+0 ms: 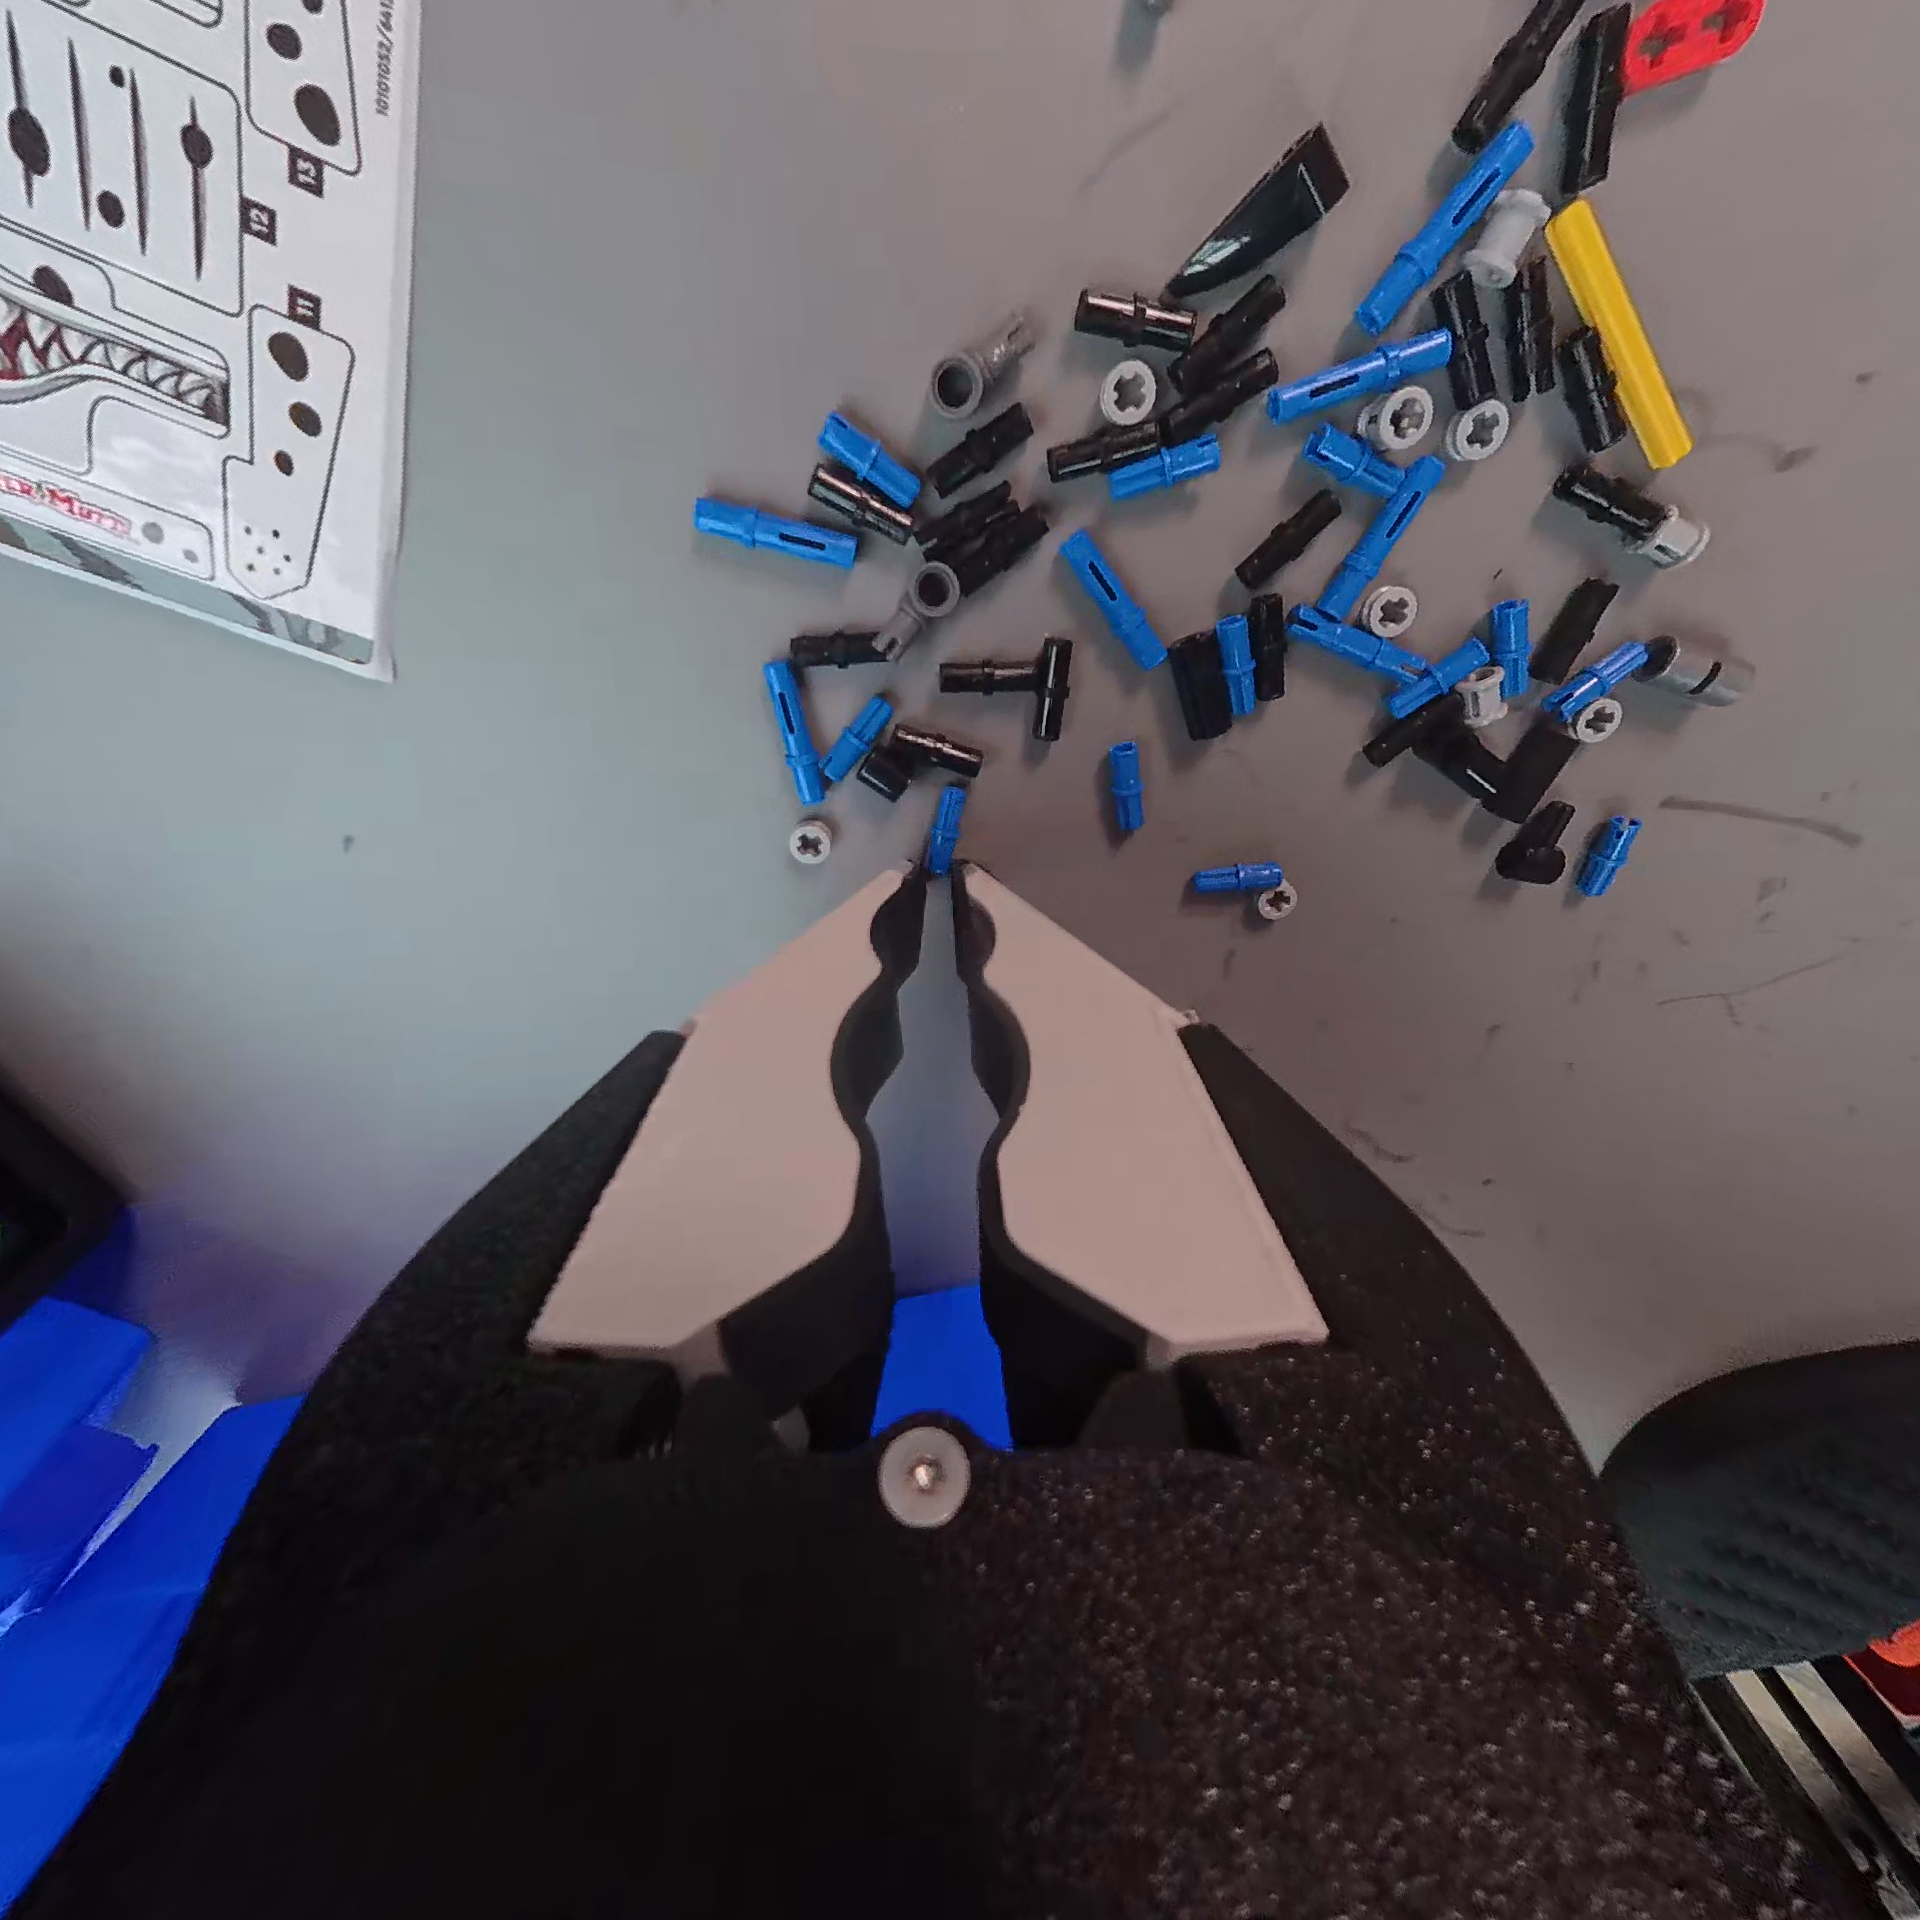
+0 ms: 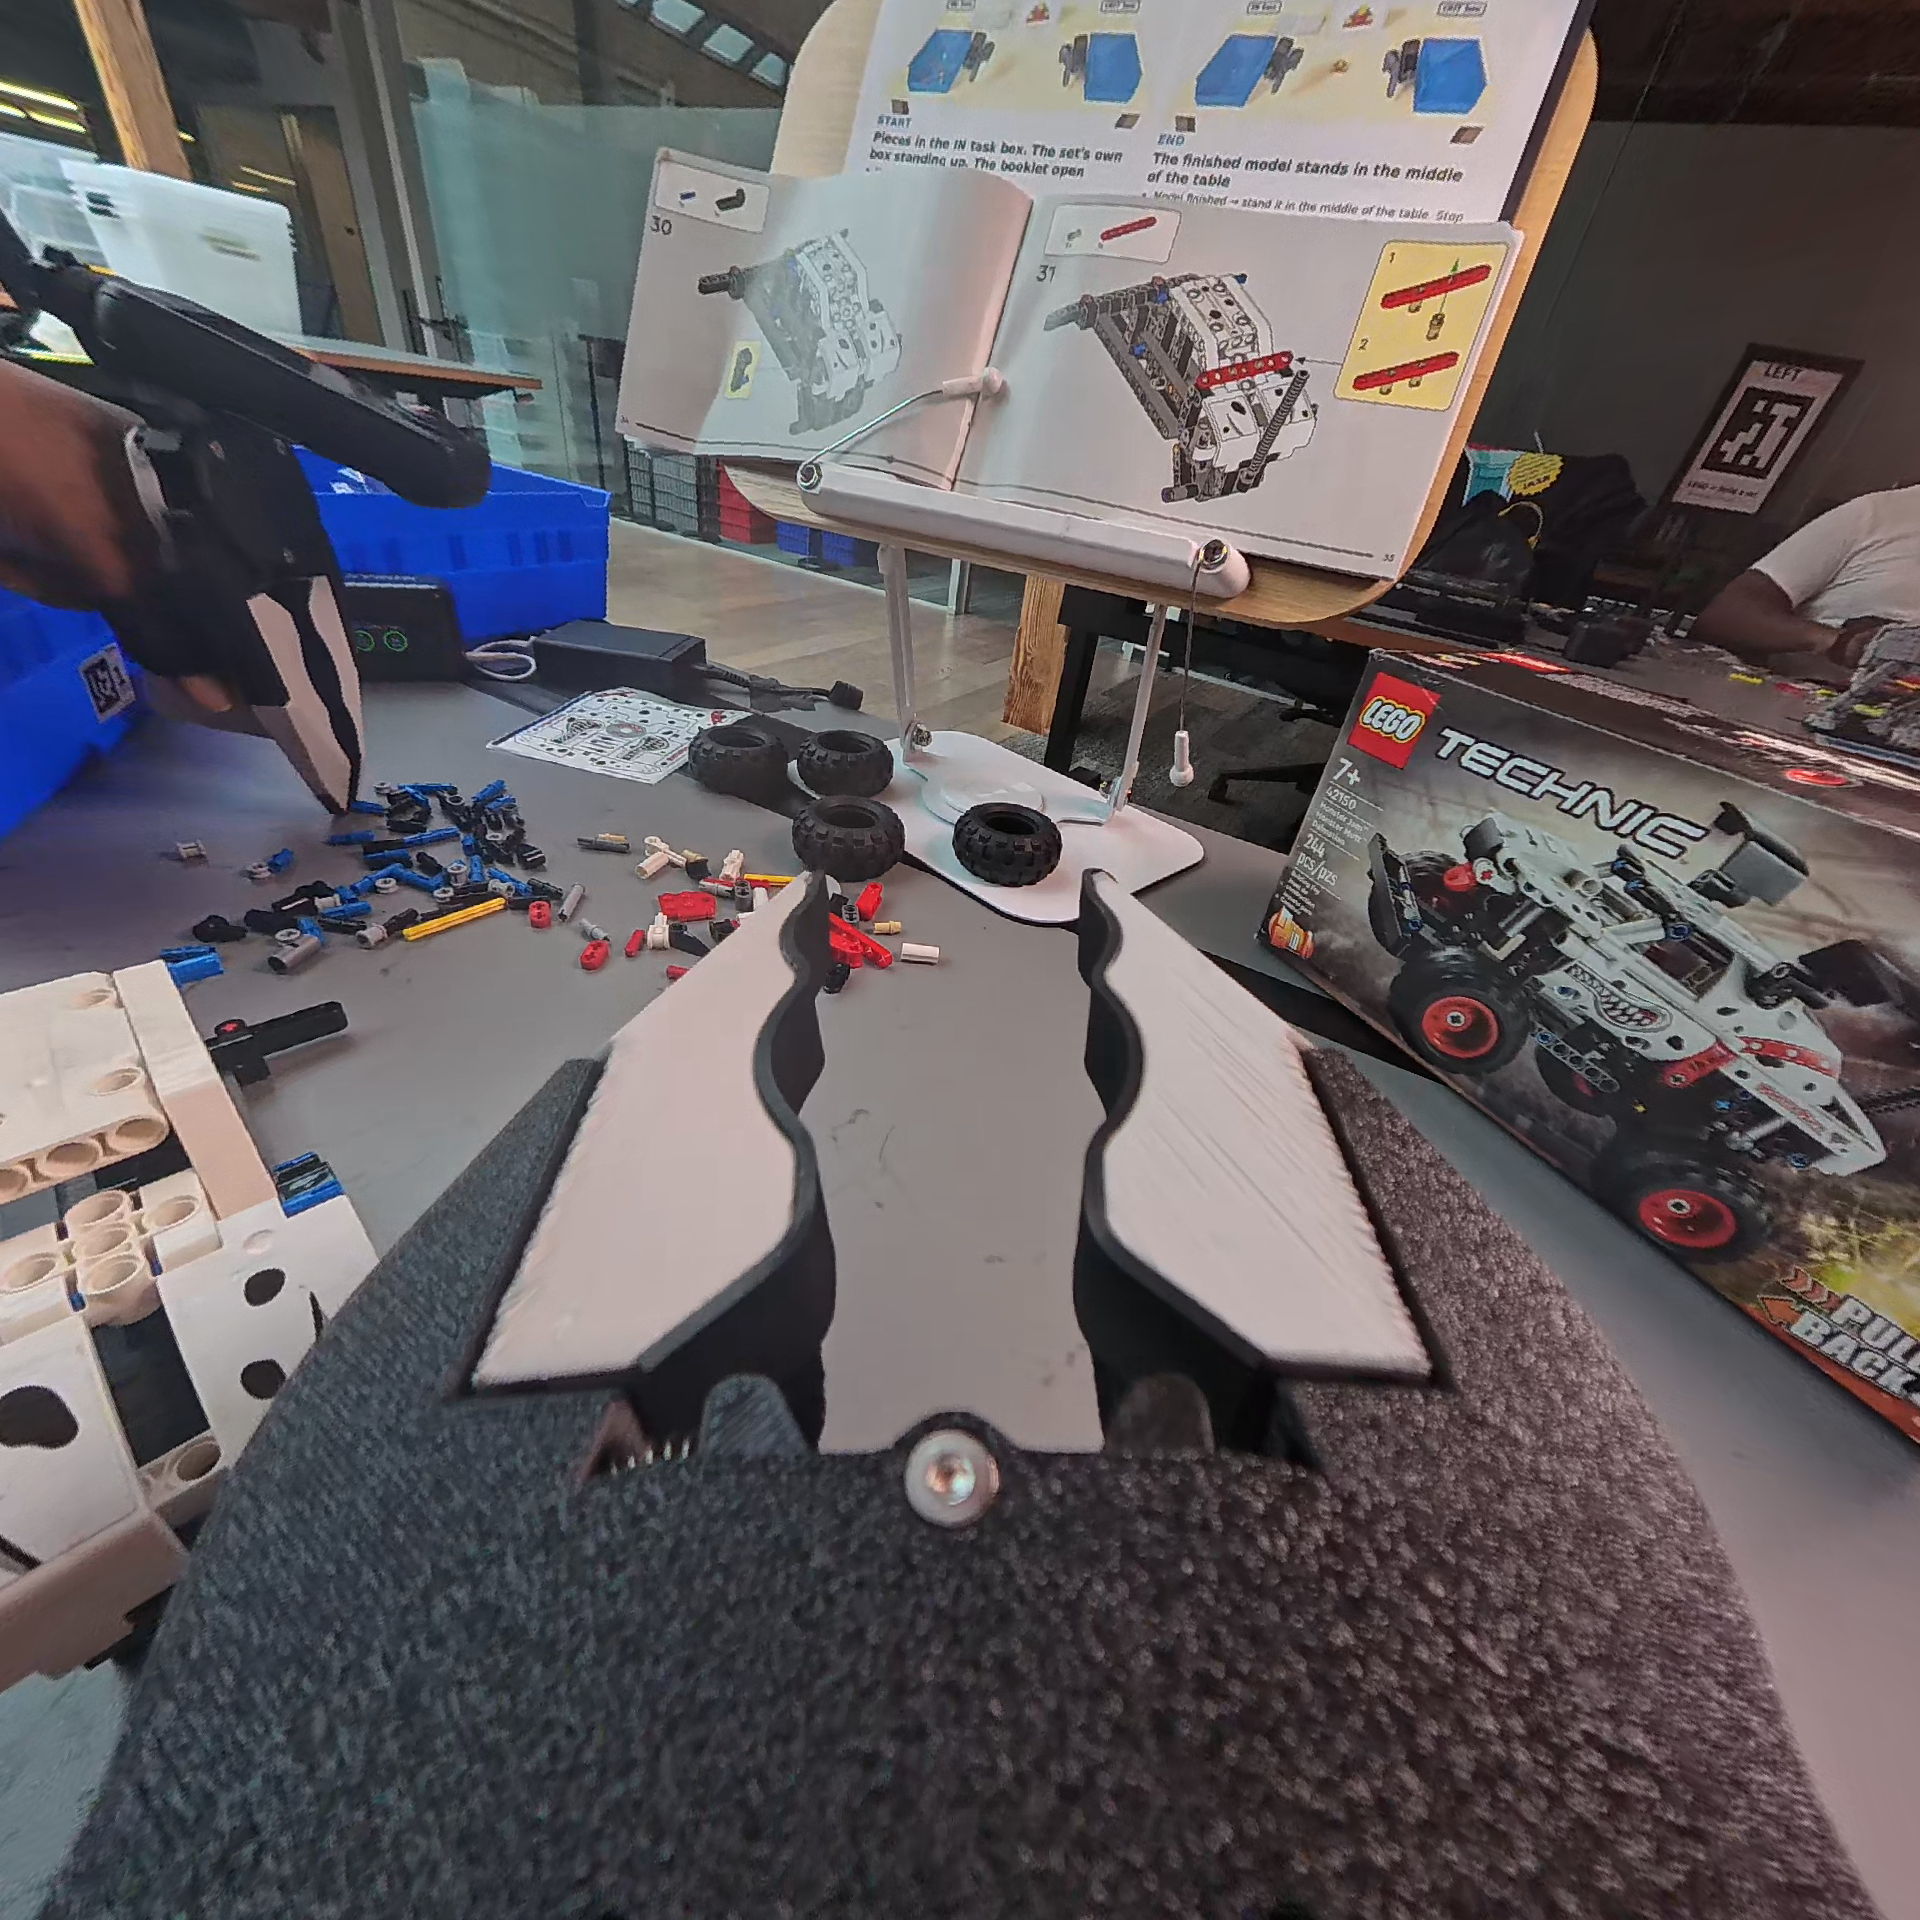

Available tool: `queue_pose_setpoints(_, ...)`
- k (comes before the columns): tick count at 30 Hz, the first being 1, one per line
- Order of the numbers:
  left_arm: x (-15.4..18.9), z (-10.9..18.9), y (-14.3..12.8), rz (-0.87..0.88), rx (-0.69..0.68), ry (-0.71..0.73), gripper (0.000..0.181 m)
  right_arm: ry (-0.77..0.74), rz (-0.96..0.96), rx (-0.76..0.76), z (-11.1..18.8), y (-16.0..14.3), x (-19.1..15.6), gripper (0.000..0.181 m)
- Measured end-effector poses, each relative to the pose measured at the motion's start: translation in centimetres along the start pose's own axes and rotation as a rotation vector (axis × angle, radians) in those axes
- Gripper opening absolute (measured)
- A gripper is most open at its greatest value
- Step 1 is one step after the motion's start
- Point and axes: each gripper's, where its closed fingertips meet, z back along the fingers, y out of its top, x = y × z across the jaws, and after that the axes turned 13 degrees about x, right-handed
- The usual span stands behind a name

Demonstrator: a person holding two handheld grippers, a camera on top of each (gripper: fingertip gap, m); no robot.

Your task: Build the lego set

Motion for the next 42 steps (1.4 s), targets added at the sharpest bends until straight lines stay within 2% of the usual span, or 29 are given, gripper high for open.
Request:
queue_pose_setpoints(7, 0.0, 0.1, 0.0, -0.063, 0.005, 0.030, 0.000, -0.001, 0.009, -0.007, 0.0, -0.2, 0.0, 0.047)
queue_pose_setpoints(13, 2.7, 2.6, 1.4, -0.143, 0.109, 0.033, 0.000, -0.007, 0.007, -0.004, 0.0, -0.1, 0.2, 0.047)
queue_pose_setpoints(16, 3.0, 2.5, 1.7, -0.109, 0.124, 0.029, 0.000, 0.001, -0.008, -0.009, -0.1, -0.3, -0.1, 0.047)
queue_pose_setpoints(19, 1.8, 1.5, 1.4, -0.067, 0.093, 0.050, 0.013, 0.012, -0.003, -0.012, -0.1, -0.4, -0.6, 0.047)
queue_pose_setpoints(27, 0.6, 0.4, 1.6, 0.016, 0.053, 0.011, 0.014, 0.007, 0.020, -0.015, 0.0, -0.4, -0.5, 0.047)
queue_pose_setpoints(31, 1.1, 0.5, 2.1, 0.013, 0.047, -0.020, 0.014, 0.014, 0.017, -0.023, -0.1, -0.7, -0.6, 0.047)
queue_pose_setpoints(42, 0.6, -0.6, 2.1, -0.018, -0.033, 0.013, 0.011, 0.014, 0.017, -0.025, 0.0, -0.7, -0.3, 0.047)
